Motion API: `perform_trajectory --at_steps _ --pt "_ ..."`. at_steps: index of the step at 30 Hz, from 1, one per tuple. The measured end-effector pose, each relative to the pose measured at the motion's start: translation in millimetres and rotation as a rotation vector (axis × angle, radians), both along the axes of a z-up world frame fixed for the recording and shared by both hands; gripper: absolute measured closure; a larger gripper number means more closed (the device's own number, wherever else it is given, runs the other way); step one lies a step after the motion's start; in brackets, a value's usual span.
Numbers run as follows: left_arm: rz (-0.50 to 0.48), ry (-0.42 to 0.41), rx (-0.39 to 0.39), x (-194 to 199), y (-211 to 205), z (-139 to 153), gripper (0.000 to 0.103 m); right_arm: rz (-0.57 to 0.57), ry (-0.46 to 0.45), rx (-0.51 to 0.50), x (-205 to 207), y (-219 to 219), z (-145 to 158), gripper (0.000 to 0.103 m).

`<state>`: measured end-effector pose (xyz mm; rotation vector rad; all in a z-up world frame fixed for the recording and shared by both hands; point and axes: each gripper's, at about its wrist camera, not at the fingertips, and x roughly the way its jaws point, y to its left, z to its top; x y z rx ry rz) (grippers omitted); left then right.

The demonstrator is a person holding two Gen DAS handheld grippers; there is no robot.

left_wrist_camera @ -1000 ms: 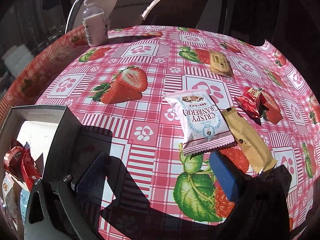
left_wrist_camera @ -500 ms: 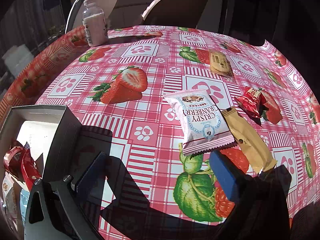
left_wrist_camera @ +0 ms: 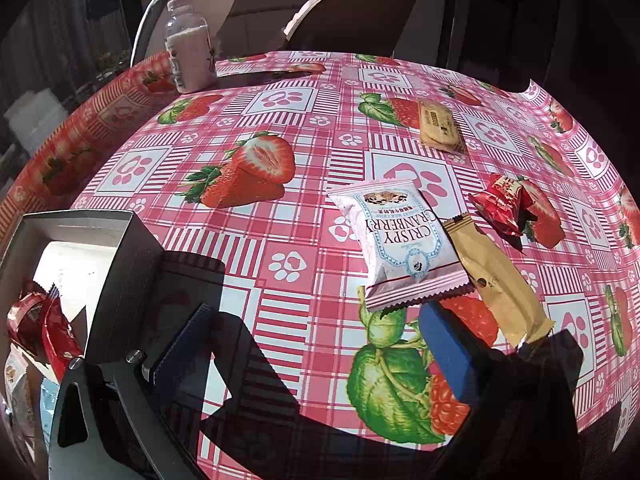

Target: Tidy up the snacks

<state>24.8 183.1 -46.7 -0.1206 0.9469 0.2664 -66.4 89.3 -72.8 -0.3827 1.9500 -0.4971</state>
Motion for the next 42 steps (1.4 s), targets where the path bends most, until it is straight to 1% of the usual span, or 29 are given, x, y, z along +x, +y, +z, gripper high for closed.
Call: perform_trajectory --at_steps 3,8,12,15,18,23,27,32,37,42 --pt "0.000 -0.001 -0.003 -0.4 0.0 0.0 0.000 0.028 0.032 -0.044 8.1 3.2 2.0 0.002" --pt "0.002 -0.001 -0.003 0.0 0.5 -0.1 0.000 0.032 0.055 -0.103 3.6 -13.3 2.5 0.002" --pt "0.001 -0.001 -0.003 0.3 0.8 0.1 0.000 0.013 0.053 -0.124 3.4 -21.5 0.6 0.002" --pt "0.002 -0.001 -0.005 0.1 0.5 -0.1 0.000 0.027 0.057 -0.129 5.9 -18.5 1.2 0.002" --pt "0.002 -0.002 -0.004 0.4 1.5 0.0 0.000 0.033 0.053 -0.134 7.3 -19.8 3.1 0.002" --pt "0.001 -0.002 -0.004 0.0 0.6 0.1 0.000 -0.019 0.006 -0.159 6.4 -34.0 12.6 0.002" --pt "0.001 -0.002 -0.004 -0.2 0.2 0.0 0.000 -0.035 0.001 -0.188 1.9 -43.0 16.2 0.002" --pt "0.001 -0.002 -0.004 0.0 0.5 0.0 0.000 -0.032 0.003 -0.167 -1.4 -40.1 15.7 0.002" --pt "0.001 -0.003 -0.004 0.1 0.8 0.1 0.000 -0.035 -0.017 -0.119 -2.2 -39.5 14.7 0.002" --pt "0.001 -0.003 -0.004 -0.2 -0.1 -0.1 0.000 -0.052 -0.016 -0.057 -12.0 -45.2 14.2 0.002"
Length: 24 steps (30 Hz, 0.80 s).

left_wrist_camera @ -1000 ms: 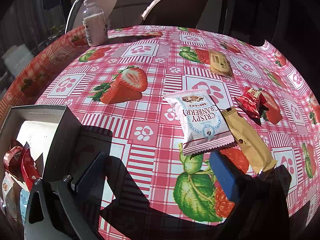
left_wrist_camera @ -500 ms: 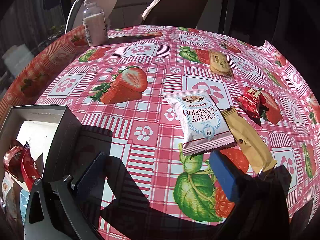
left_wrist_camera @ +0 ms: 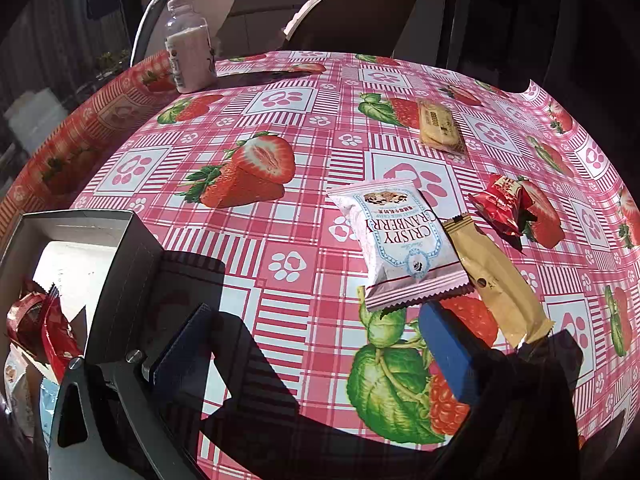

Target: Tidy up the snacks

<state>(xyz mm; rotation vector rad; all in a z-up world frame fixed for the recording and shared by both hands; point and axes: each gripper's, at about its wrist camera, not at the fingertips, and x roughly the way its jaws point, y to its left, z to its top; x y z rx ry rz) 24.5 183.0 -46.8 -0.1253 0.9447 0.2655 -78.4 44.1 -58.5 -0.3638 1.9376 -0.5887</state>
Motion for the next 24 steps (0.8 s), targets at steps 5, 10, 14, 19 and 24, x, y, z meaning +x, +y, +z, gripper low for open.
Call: perform_trajectory --at_steps 5,10,14,19,24 --pt "0.000 0.000 0.000 0.4 0.9 0.3 0.000 -0.042 -0.039 0.093 -8.8 -15.4 2.7 0.002" --pt "0.000 0.000 0.000 0.4 0.9 0.3 0.000 -0.097 -0.108 0.199 -13.8 -38.3 1.5 0.002" --pt "0.000 0.000 0.000 0.2 0.5 0.2 0.000 -0.090 -0.163 0.298 -13.1 -54.6 -3.1 0.002" --pt "0.000 0.000 0.000 0.1 1.2 0.4 0.000 -0.043 -0.224 0.383 0.1 -77.5 -4.3 0.002" --pt "0.000 0.000 0.000 -0.7 0.8 0.4 0.000 0.132 -0.258 0.534 27.2 -76.6 2.2 0.001"
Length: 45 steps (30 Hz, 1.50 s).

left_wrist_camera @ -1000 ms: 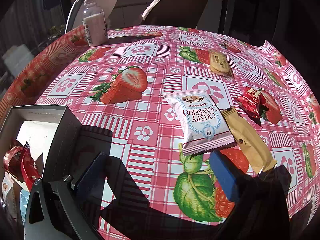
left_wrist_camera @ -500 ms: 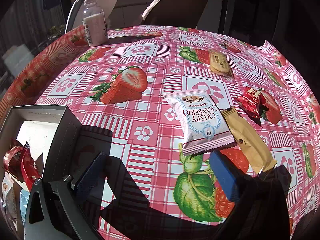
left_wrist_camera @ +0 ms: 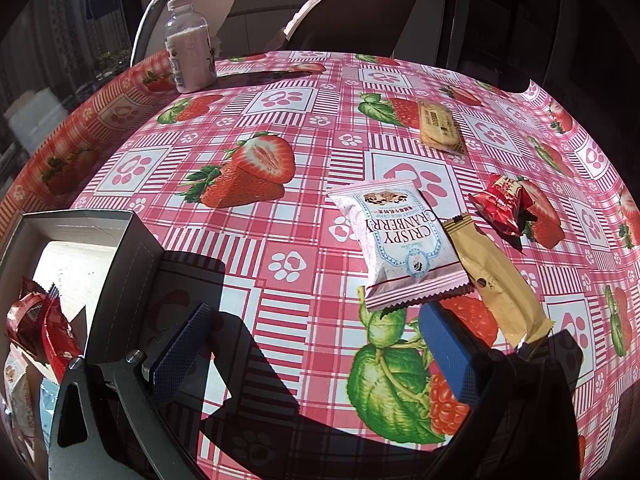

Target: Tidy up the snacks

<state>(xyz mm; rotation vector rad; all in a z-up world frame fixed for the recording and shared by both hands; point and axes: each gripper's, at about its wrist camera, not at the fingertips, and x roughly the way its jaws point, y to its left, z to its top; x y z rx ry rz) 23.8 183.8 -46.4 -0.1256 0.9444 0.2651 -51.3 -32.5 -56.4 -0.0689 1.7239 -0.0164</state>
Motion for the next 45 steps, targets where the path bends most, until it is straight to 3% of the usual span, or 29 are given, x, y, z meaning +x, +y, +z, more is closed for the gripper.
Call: perform_trajectory --at_steps 3,5,11,16,24,27,29,32,35,40,45 --pt "0.000 0.000 0.000 -0.2 0.2 0.1 0.000 0.146 -0.024 0.032 11.5 8.3 -6.1 0.001" --pt "0.000 0.000 0.000 -0.2 0.8 0.3 0.000 0.181 -0.014 0.044 16.7 10.4 -14.1 0.001" --pt "0.000 0.000 0.000 -0.7 1.2 0.5 0.000 0.145 0.001 0.080 24.5 7.7 -35.6 0.001" --pt "-0.003 0.007 0.001 -1.5 1.8 1.0 0.000 0.103 -0.035 0.089 22.6 3.7 -36.0 0.001" --pt "-0.183 0.348 -0.078 6.5 -9.7 2.3 0.000 0.090 -0.017 0.097 20.3 -2.2 -38.7 0.000" --pt "-0.197 0.430 -0.198 4.4 -3.7 8.1 0.000 0.083 0.041 0.091 32.6 -5.0 -39.7 0.000" --pt "-0.166 0.454 -0.242 5.2 3.5 17.1 0.000 0.058 0.055 0.095 45.3 -3.3 -39.3 0.000" --pt "-0.109 0.435 -0.229 17.7 15.5 36.0 0.000 0.054 -0.011 0.113 68.8 -1.9 -25.4 0.000" --pt "-0.071 0.427 -0.270 40.9 24.4 43.7 0.000 0.101 -0.076 0.127 97.4 9.6 -11.2 0.000" --pt "-0.056 0.462 -0.272 81.2 23.4 29.3 0.000 0.202 -0.152 0.153 135.1 40.6 0.3 0.000" --pt "-0.013 0.501 -0.293 103.5 26.3 8.6 0.000 0.259 -0.171 0.163 157.1 63.4 -8.4 0.000"
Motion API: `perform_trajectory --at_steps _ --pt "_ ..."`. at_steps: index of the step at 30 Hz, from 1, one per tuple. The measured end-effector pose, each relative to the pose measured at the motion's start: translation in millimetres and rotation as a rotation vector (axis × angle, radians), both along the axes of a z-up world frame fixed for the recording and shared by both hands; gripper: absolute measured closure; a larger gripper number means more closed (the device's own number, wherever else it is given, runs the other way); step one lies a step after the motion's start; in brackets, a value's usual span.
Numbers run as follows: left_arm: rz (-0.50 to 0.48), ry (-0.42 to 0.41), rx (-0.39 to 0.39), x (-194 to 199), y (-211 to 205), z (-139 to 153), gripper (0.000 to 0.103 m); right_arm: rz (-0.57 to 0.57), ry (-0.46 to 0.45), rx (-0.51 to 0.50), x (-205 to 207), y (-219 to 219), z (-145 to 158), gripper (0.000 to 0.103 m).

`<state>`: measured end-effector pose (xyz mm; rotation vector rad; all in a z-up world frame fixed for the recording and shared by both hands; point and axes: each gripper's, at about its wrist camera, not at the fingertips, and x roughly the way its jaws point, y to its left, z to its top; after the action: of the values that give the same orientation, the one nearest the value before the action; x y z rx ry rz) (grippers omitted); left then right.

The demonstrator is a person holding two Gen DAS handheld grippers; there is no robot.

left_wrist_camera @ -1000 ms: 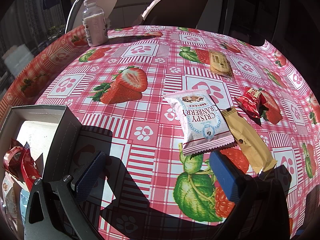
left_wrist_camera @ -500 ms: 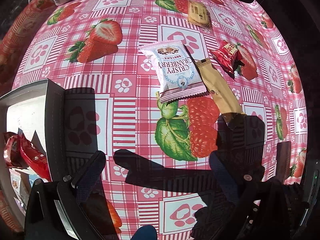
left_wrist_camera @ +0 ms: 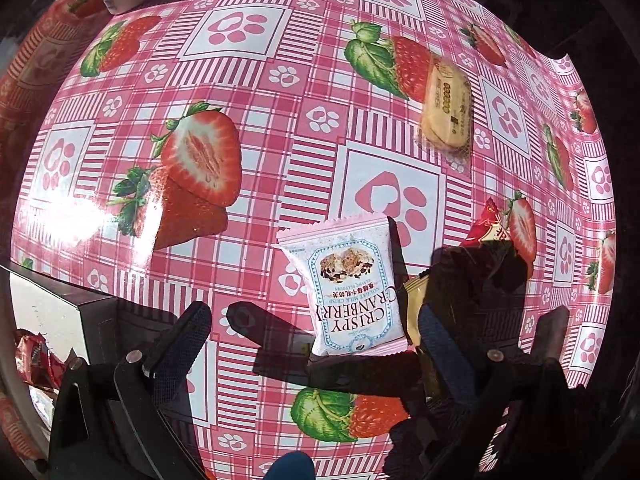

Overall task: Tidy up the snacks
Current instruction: 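Grasp the gold bar with the right tool while the left tool grasps the white cranberry packet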

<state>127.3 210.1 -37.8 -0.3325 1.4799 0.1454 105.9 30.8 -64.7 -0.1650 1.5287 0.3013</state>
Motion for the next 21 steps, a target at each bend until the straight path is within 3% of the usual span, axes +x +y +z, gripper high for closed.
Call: perform_trajectory --at_steps 4,6,7,9,11,12,15,18,20,21 --pt "-0.018 0.035 0.073 9.5 -5.9 -13.0 0.000 0.037 -0.007 0.010 7.8 19.6 -8.4 0.000" --pt "-0.046 0.061 0.110 12.8 -12.5 -17.8 0.000 0.053 -0.007 0.019 11.5 25.8 -13.1 0.015" --pt "-0.065 0.070 0.129 14.9 -17.5 -19.1 0.000 0.057 0.003 0.021 10.0 31.0 -15.3 0.029" --pt "-0.054 0.087 0.115 18.1 -18.2 -20.9 0.000 0.064 -0.003 0.012 12.0 39.8 -15.4 0.031" --pt "-0.078 0.124 0.109 23.4 -21.2 -23.2 0.000 0.076 -0.020 -0.002 10.0 50.7 -10.5 0.055" --pt "-0.087 0.140 0.103 26.4 -21.0 -24.5 0.000 0.083 -0.025 -0.007 10.1 53.4 -9.0 0.061" --pt "-0.111 0.115 0.107 25.7 -24.9 -21.7 0.003 0.070 -0.005 0.032 11.5 51.4 -1.4 0.066" --pt "-0.182 0.064 0.119 14.8 -39.0 -11.0 0.022 0.052 0.005 0.060 0.4 46.8 9.2 0.066" --pt "-0.235 0.034 0.137 1.5 -48.9 -4.4 0.050 0.050 0.010 0.063 -9.4 39.7 12.3 0.066" --pt "-0.255 0.034 0.136 -5.4 -53.3 -3.7 0.051 0.049 0.013 0.058 -14.4 36.6 12.6 0.066"
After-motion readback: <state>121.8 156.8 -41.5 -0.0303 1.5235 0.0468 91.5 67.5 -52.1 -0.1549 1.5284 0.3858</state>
